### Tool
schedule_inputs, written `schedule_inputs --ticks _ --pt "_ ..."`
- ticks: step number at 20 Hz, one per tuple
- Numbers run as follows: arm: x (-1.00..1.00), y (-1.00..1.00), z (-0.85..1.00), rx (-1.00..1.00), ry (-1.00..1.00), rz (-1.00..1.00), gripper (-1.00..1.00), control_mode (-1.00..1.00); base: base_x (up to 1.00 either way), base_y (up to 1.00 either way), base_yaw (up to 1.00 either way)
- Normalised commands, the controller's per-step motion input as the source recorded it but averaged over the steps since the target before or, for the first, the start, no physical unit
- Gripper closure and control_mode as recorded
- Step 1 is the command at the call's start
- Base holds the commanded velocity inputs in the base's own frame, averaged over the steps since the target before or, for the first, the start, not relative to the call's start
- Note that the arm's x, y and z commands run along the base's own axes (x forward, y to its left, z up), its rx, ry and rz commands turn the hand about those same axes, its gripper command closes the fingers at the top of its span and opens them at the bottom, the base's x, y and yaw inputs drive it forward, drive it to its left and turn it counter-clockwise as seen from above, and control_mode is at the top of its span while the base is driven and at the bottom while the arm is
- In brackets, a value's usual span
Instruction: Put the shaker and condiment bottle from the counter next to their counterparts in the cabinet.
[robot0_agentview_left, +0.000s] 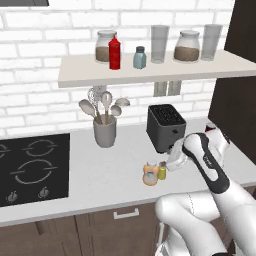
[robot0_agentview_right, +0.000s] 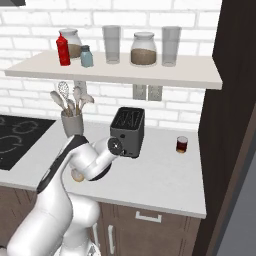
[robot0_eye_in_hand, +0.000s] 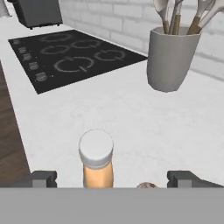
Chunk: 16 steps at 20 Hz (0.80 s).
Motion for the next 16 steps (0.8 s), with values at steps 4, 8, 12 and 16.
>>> schedule_inputs --ticks 4,8,12,16 --pt "0.15 0.35 -0.42 0.0 -0.01 0.0 -1.0 -1.0 0.0 0.0 0.0" --pt "0.0 0.47 -0.61 -0.02 0.0 0.0 -1.0 -1.0 0.0 0.0 0.0" --pt "0.0 0.51 -0.68 -0.01 0.0 0.0 -1.0 -1.0 0.0 0.0 0.0" --pt "0.0 0.44 -0.51 0.0 0.01 0.01 1.0 -1.0 0.0 0.0 0.0"
